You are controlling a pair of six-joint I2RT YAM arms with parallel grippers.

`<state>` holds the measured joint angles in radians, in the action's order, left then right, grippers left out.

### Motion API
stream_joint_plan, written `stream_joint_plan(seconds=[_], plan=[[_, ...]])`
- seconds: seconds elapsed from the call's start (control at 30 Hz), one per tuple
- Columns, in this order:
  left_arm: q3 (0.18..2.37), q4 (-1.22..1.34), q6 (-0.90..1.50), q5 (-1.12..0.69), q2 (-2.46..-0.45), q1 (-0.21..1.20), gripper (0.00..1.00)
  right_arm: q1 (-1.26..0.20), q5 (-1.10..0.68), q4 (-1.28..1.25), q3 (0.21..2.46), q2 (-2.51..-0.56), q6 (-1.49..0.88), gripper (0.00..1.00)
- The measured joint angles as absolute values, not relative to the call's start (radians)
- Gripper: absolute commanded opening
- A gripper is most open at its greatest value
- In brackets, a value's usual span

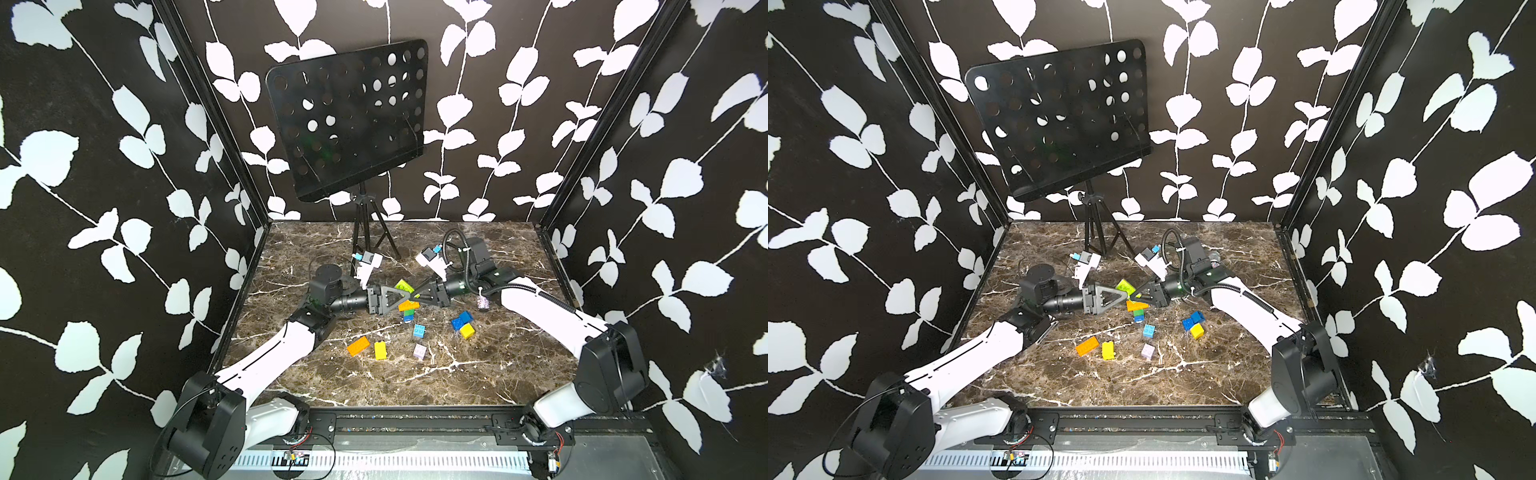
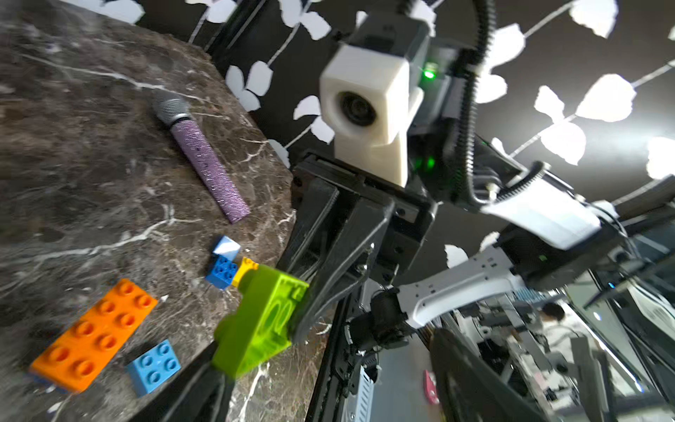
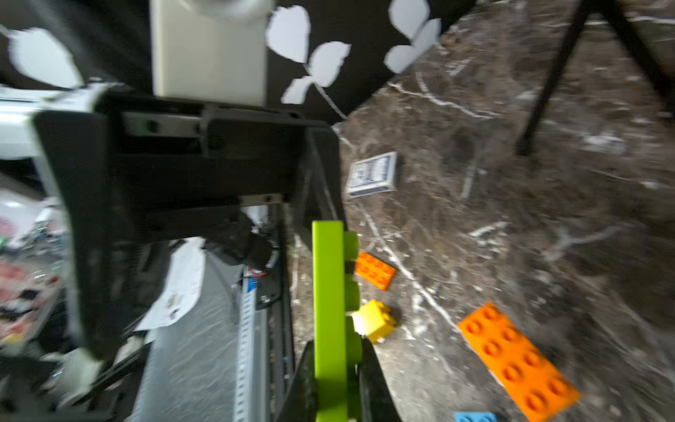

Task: Assemble a fork with lego
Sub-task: Adjust the lego brick.

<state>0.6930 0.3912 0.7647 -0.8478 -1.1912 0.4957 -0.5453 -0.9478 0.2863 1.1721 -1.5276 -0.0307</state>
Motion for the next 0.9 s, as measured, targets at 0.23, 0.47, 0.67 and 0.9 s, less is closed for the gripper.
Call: stream_joint_plan(seconds=[0.23, 0.47, 0.67, 0.9], plan=[[0.69, 0.379, 0.885, -0.622, -1.277, 0.495, 0.8, -0.682, -0.524, 0.224, 1.148, -1.511, -0.067, 0.03], [0.667, 0.495, 0.979, -0.558, -1.357, 0.496, 0.65, -0.745, -0.316, 0.204, 1.147, -1.51, -0.077, 0.02], [0.66, 0.559, 1.016, -0.556, -1.385, 0.497, 0.53, -0.788, -0.243, 0.208, 1.147, -1.51, -0.056, 0.03], [0.657, 0.617, 1.056, -0.562, -1.402, 0.497, 0.34, -0.799, -0.204, 0.207, 1.148, -1.519, -0.04, 0.06]])
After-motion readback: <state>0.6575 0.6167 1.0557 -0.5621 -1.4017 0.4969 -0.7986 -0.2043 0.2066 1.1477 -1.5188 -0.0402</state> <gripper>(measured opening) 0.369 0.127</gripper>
